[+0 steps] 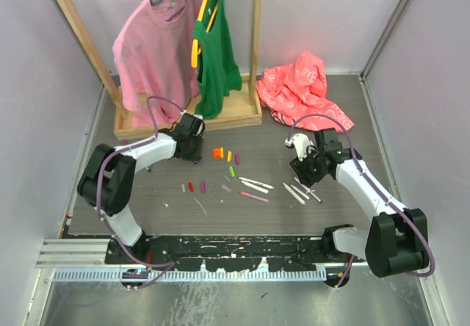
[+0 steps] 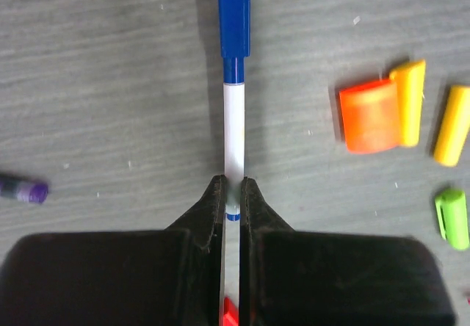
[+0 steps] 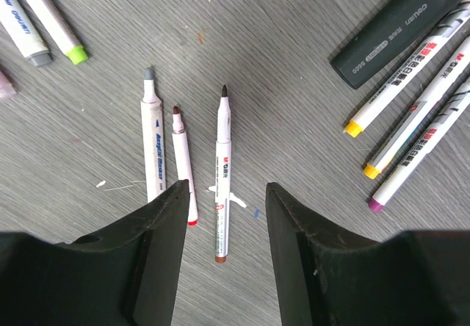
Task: Open the pen caps
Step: Pick up the pen from the center of the board.
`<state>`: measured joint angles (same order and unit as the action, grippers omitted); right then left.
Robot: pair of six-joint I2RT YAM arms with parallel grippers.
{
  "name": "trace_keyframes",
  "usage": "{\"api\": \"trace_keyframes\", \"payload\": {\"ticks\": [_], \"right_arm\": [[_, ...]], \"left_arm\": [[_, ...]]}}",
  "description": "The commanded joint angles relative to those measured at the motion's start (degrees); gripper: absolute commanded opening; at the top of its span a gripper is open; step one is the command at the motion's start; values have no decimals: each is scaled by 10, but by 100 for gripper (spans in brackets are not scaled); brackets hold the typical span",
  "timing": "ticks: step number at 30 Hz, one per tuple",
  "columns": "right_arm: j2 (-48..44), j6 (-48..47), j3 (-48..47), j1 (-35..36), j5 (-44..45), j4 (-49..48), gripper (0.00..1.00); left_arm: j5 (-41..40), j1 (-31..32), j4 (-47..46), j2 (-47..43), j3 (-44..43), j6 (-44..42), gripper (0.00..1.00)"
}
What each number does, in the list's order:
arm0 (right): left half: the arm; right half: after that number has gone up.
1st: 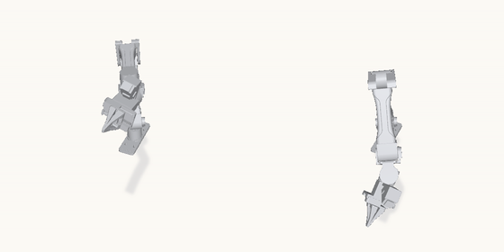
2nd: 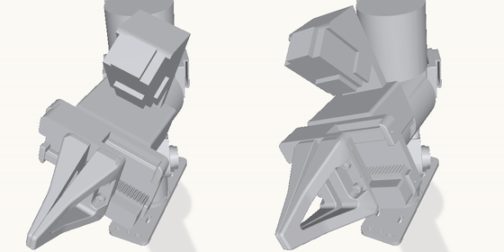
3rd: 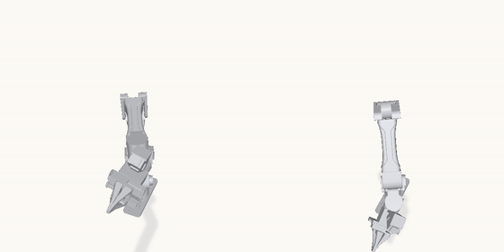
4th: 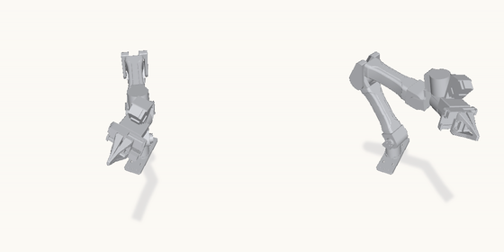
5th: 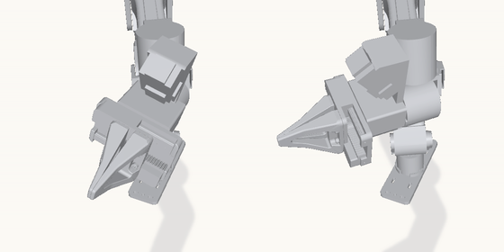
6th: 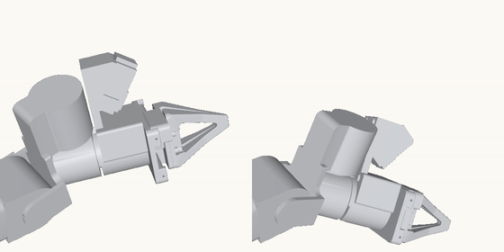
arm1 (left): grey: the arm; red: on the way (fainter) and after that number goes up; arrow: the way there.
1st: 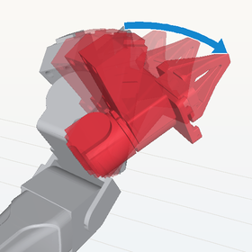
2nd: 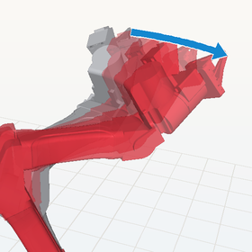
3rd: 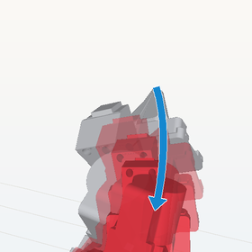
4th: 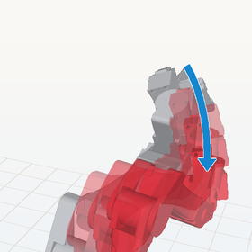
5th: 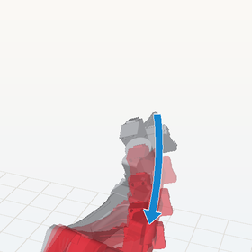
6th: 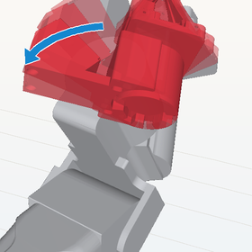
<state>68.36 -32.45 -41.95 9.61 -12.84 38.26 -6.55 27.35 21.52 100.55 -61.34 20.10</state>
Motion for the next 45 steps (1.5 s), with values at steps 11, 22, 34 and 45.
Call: {"api": "trace_keyframes", "payload": {"ticks": [11, 22, 34, 45], "right_arm": [[-69, 11, -88, 2, -192, 7, 52], [-68, 139, -142, -3, -496, -123, 53], [-128, 387, -23, -72, -672, -396, 63], [-133, 513, 13, -53, -665, -511, 69]], "left_arm": [[211, -3, -212, -327, 200, 50, 0], [235, 87, -521, -486, 350, 191, 0], [84, 269, -741, -393, 351, 162, 0], [14, 352, -827, -283, 305, 135, 0]]}}
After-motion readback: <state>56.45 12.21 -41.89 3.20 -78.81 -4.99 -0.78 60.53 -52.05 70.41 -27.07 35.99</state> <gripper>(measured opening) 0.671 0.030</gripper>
